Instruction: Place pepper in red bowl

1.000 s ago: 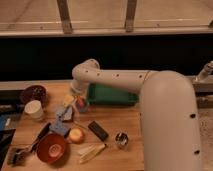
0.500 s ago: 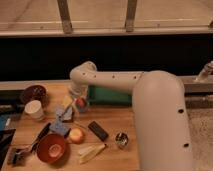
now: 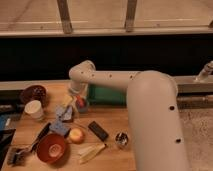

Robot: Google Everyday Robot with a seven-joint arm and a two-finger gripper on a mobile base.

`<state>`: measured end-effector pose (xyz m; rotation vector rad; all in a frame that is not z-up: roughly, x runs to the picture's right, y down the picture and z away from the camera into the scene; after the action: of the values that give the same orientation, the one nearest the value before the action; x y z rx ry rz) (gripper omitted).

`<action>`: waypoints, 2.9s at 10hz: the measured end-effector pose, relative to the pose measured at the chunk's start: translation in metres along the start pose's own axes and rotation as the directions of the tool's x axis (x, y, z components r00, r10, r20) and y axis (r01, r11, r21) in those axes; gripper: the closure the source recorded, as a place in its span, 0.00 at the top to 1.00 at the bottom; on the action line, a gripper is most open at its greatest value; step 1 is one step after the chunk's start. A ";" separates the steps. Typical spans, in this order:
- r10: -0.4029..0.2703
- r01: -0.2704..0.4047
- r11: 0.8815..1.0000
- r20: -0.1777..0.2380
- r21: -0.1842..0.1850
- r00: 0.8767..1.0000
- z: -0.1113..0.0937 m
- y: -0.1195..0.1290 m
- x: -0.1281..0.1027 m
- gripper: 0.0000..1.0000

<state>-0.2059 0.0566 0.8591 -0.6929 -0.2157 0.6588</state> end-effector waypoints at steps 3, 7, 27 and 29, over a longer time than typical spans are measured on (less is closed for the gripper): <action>0.006 -0.006 1.000 -0.013 0.001 1.000 0.009 -0.004 0.001 0.50; 0.021 -0.021 1.000 -0.011 0.002 1.000 0.013 -0.005 0.001 0.10; -0.124 0.128 0.992 0.184 -0.010 0.975 -0.129 0.019 -0.028 0.00; -0.141 0.153 0.987 0.205 -0.042 0.969 -0.133 0.028 -0.040 0.00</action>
<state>-0.1984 -0.0212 0.7416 -0.6581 -0.4707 0.5816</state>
